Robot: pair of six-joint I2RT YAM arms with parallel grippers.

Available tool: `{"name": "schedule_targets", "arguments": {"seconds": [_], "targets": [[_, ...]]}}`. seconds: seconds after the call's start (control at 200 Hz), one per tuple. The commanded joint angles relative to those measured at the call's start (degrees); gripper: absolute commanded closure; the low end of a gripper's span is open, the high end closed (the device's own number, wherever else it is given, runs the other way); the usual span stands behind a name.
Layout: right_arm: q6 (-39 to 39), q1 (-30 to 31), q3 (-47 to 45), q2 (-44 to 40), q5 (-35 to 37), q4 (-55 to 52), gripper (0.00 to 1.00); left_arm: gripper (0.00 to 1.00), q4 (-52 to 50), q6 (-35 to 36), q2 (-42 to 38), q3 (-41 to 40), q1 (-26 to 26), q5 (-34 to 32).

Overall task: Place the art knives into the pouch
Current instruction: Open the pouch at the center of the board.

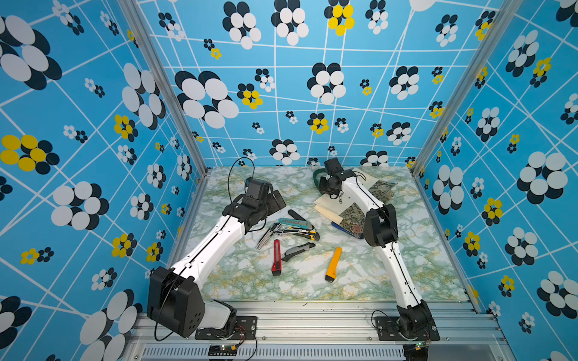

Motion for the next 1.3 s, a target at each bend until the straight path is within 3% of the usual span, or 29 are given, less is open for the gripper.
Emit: {"name": "schedule_targets", "arguments": {"seconds": [0.0, 0.045, 0.135, 0.32, 0.46, 0.51, 0.655, 0.734, 0.804, 0.879, 1.024, 1.174, 1.299], "targets": [[3.17, -0.28, -3.53, -4.57, -1.92, 3.02, 0.85, 0.00, 1.40, 1.45, 0.03, 0.55, -0.35, 1.67], [3.13, -0.29, -3.79, -4.72, -1.87, 3.07, 0.92, 0.00, 1.19, 1.72, 0.21, 0.82, -0.38, 1.96], [2.94, -0.40, -3.86, -5.18, -0.86, 2.05, 0.97, 0.01, 1.29, 2.46, 0.28, 0.92, -0.35, 2.74], [-0.98, -0.64, -3.78, -11.54, 3.43, 0.21, 1.00, 0.00, 7.18, 5.77, 0.92, 1.58, -0.99, 9.88], [-6.02, -0.91, -4.09, -19.80, 7.46, -2.21, 1.00, 0.01, 8.47, 11.46, -0.69, 5.20, -7.18, 1.71], [-7.91, -0.91, -4.24, -22.83, 8.60, -3.29, 1.00, 0.00, 8.79, 11.94, -0.41, 6.61, -8.38, 1.63], [-12.58, -0.91, -5.10, -31.48, 9.25, -6.95, 1.00, 0.01, 15.87, 9.80, 1.26, 6.74, -8.57, 14.63], [-15.82, -0.91, -5.04, -34.58, 9.59, -9.61, 1.00, 0.01, 17.65, 9.40, 1.32, 5.63, -8.40, 17.36], [-18.71, -0.93, -4.80, -36.94, 9.55, -11.89, 1.00, 0.00, 24.16, 10.63, 2.68, 4.97, -7.34, 23.70], [-21.49, -0.91, -5.27, -39.58, 9.16, -13.28, 1.00, 0.00, 19.35, 12.72, 5.96, 9.95, -6.30, 22.92], [-27.06, -0.89, -7.84, -44.08, 10.81, -13.74, 1.00, 0.00, 11.50, 18.85, 10.83, 21.00, -5.74, 15.34], [-32.80, -0.87, -11.51, -48.38, 11.61, -13.06, 1.00, 0.00, 9.13, 21.38, 11.03, 26.99, -3.87, 16.54], [-34.86, -0.74, -18.65, -52.45, 10.92, -9.95, 1.00, 0.00, 7.33, 19.06, 10.70, 28.52, -1.47, 18.76]]}}
